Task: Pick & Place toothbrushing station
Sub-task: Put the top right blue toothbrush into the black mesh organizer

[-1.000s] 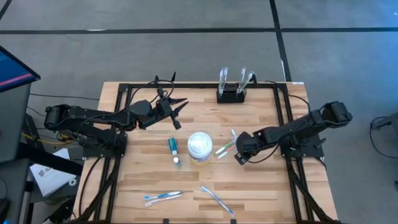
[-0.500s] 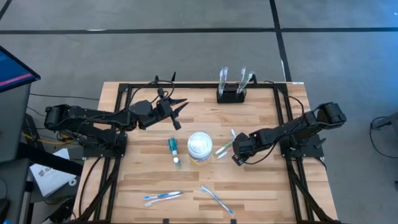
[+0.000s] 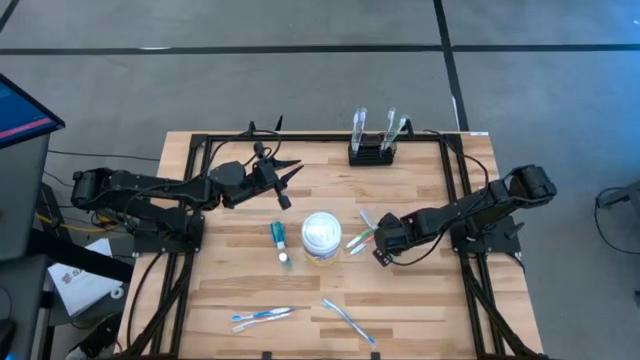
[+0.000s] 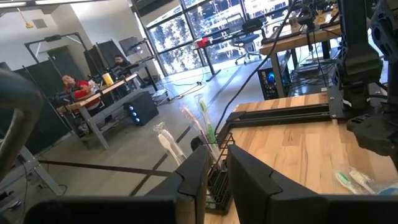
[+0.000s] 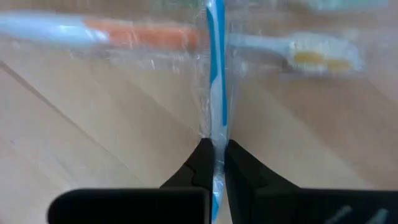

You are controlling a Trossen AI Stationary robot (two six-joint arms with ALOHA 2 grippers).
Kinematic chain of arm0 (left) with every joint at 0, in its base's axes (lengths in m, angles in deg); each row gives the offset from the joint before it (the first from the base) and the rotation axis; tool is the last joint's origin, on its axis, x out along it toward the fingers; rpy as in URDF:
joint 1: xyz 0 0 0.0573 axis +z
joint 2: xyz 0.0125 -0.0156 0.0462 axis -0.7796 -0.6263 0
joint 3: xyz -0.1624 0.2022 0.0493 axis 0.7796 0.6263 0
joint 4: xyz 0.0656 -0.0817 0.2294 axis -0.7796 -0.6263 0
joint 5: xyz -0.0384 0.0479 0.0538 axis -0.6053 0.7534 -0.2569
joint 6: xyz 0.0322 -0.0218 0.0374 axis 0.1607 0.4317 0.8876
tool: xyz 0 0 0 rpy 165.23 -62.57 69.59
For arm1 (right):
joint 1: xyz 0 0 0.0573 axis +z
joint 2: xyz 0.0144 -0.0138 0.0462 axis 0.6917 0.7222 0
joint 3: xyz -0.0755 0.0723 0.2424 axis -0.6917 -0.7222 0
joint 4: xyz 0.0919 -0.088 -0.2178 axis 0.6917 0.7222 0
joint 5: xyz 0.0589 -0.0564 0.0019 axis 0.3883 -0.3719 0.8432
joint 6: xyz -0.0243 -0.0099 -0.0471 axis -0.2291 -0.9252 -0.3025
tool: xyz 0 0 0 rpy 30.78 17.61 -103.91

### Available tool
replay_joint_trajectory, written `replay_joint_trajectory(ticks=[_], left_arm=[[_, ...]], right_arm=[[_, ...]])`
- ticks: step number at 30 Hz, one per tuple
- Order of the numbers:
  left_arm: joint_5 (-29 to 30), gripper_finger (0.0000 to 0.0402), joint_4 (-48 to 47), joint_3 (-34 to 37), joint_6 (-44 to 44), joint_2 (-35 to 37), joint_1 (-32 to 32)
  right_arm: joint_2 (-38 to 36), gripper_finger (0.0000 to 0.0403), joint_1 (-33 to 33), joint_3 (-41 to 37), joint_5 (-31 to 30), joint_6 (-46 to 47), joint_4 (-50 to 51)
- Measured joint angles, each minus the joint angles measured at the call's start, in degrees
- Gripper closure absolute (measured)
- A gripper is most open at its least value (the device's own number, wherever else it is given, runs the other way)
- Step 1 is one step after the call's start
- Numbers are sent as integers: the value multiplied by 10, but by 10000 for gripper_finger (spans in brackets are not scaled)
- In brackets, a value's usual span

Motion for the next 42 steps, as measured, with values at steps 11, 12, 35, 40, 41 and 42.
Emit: replay_joint_trajectory(ticks=[11, 12, 35, 40, 41, 42], left_arm=[[0, 344, -1, 0, -29, 0, 0], [0, 344, -1, 0, -32, 0, 0], [-35, 344, 3, 0, -64, 0, 0], [-97, 344, 11, 0, -92, 0, 6], [-117, 344, 12, 0, -103, 0, 10], [-133, 344, 14, 0, -114, 0, 14]], right_arm=[[0, 394, -1, 57, -87, -56, 6], [0, 394, -1, 63, -94, -62, 6], [-1, 398, -38, 208, -266, -262, -3], [-2, 398, -50, 234, -281, -329, -40], [-2, 398, -52, 235, -283, -341, -53], [-2, 398, -54, 235, -286, -353, -68]])
